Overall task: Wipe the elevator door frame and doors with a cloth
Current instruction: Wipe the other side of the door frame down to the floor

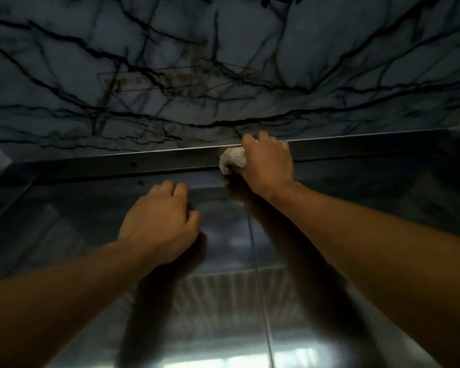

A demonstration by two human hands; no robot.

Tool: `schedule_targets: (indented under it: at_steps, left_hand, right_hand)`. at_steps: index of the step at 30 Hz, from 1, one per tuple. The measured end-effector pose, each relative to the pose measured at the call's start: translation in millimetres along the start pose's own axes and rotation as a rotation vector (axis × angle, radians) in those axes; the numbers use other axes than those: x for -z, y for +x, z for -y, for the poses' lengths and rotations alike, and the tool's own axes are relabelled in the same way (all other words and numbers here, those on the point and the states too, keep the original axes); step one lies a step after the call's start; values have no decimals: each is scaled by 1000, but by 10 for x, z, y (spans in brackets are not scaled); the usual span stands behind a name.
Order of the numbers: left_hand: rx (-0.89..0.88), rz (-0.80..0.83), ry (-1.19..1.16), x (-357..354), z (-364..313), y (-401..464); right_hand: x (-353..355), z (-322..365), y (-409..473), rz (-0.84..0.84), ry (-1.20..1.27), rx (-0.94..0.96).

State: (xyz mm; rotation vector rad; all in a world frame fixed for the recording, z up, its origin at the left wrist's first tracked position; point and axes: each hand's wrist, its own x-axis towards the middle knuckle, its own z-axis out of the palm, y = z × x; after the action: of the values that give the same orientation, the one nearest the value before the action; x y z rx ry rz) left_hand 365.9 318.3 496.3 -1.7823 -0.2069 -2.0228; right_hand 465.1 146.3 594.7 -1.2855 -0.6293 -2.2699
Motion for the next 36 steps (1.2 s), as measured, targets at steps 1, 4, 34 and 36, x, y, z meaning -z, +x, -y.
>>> schedule_targets:
  at_steps: [1,4,34,36]
  left_hand:
    - [-32,-1,-18,-50,-147,20]
    - [-88,-20,-74,-136,-577,95]
    - [5,-123,-195,-431,-1264,202]
    - [14,-96,-192,-399,-1287,191]
  right_hand:
    - [18,-82,-3,7,-3,5]
    - [50,-277,-11,5,-2,-5]
    - [328,-1442,-157,48,-138,-148]
    - [373,-1529,-165,65,-151,-155]
